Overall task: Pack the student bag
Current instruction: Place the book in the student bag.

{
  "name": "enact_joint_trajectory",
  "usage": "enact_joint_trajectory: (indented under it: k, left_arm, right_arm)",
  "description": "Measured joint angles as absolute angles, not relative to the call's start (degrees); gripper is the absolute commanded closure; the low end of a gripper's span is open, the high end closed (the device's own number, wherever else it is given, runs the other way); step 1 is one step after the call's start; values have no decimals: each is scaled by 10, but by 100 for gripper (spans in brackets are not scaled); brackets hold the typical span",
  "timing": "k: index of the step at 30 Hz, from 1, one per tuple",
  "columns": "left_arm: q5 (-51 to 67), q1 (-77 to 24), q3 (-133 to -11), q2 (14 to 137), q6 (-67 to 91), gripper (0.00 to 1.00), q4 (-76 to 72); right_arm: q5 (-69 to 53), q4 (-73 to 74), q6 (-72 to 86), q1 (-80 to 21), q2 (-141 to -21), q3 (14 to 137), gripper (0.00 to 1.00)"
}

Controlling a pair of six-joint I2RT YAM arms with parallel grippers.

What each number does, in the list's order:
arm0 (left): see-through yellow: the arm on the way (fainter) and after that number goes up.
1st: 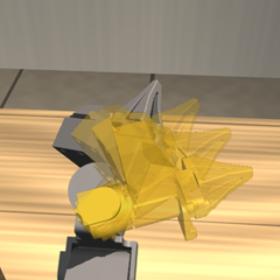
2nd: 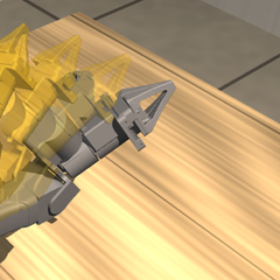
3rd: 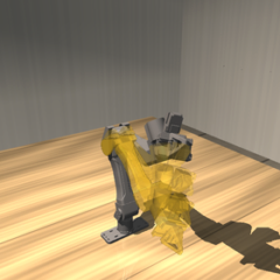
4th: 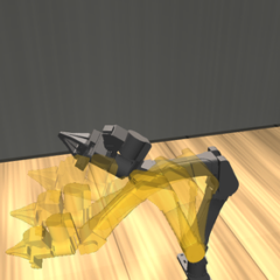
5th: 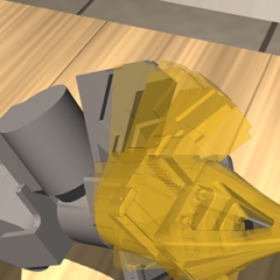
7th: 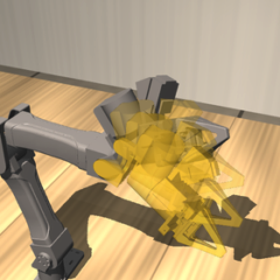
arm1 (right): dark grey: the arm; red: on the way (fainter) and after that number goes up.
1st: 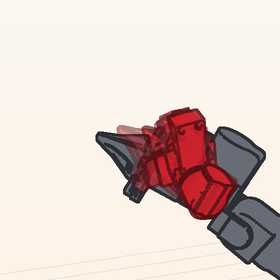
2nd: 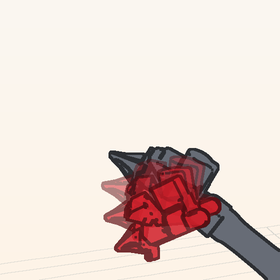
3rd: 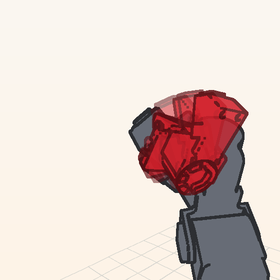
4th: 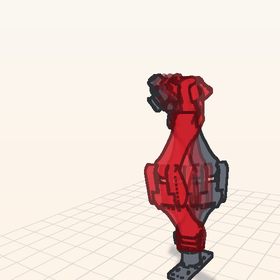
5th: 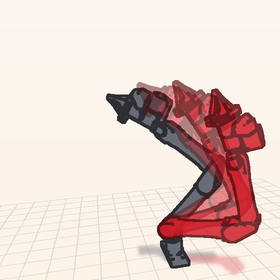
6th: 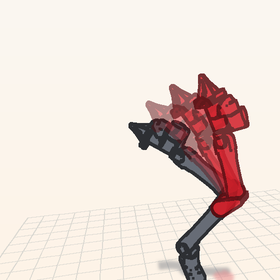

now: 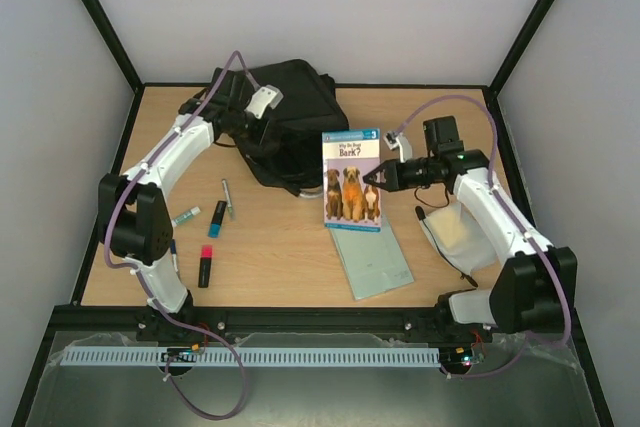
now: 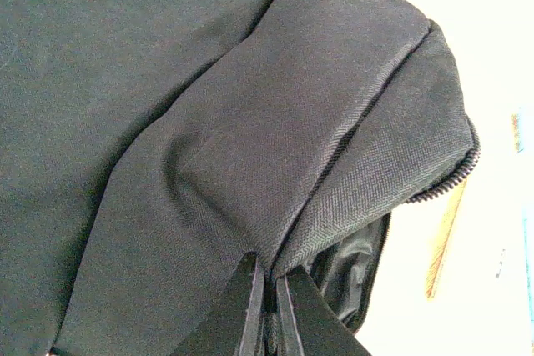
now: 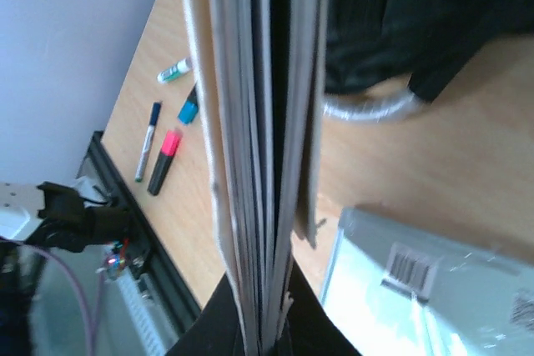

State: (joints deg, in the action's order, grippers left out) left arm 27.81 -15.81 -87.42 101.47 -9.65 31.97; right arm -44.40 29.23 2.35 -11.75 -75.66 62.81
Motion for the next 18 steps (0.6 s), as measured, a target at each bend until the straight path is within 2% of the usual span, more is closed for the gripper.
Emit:
enact_joint_trajectory:
  k: [7,18]
  left_arm:
    - [295,-158,-888,1014,-108,98,325]
    - [314,-158,-880,998,-157,98,327]
  right_arm:
    - [-530,230,126,-123,-810,555,99]
    - [-577,124,256,-180,-899,535,99]
